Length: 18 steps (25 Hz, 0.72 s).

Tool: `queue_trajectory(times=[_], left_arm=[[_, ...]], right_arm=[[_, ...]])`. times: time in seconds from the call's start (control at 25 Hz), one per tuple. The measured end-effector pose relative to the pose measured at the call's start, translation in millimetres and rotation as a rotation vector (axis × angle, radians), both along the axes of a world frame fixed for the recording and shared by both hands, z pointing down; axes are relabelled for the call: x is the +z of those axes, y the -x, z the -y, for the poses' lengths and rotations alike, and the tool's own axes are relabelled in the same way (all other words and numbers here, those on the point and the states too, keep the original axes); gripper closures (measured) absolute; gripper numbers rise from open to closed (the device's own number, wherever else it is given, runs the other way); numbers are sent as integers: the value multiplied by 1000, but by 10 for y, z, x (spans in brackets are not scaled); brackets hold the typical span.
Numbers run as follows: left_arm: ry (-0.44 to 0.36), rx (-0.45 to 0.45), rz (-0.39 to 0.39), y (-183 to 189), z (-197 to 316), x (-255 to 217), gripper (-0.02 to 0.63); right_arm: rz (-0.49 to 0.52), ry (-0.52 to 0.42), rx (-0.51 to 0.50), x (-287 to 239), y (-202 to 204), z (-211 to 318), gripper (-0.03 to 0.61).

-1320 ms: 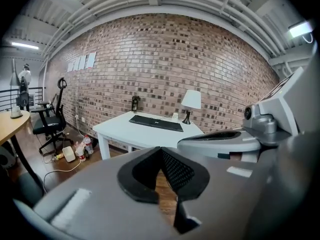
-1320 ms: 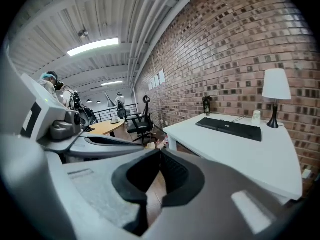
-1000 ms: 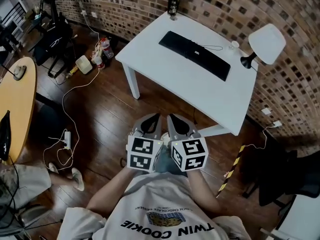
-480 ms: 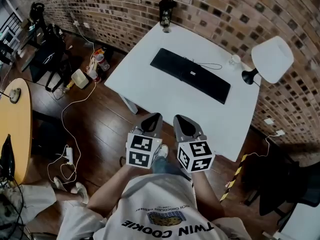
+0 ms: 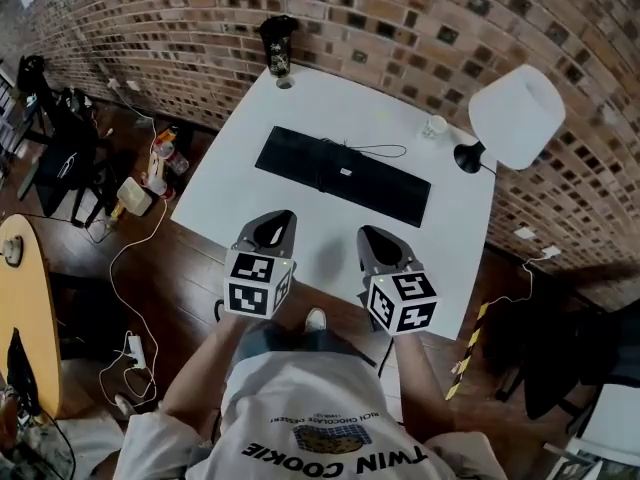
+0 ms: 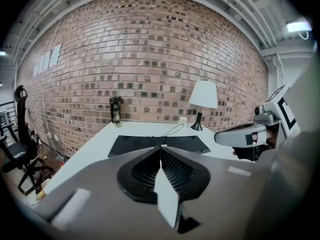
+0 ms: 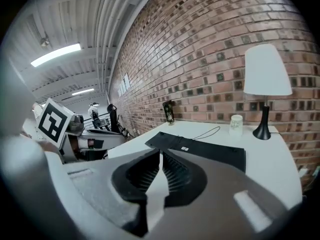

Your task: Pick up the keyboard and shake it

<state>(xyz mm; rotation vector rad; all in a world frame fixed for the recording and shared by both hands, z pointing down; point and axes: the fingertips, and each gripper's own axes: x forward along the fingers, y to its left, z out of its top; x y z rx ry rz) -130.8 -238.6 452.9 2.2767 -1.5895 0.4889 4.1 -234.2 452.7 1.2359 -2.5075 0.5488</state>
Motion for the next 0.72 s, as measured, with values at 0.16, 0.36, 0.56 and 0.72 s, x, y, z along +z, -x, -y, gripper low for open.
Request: queue_trajectory(times=[0.16, 0.36, 0.56, 0.72], left_arm=[[22, 35, 3, 89, 341, 32, 572], [83, 121, 34, 220, 777, 224, 512], [159, 174, 70, 401, 1285, 504, 462], [221, 205, 83, 517, 1687, 722, 437]], right_arm=[[-14, 23, 80, 95, -356, 286, 563], [39, 73, 190, 273, -824, 688, 517], [53, 142, 275, 520, -1196, 1118, 456], [41, 195, 343, 687, -1480, 1382, 441]])
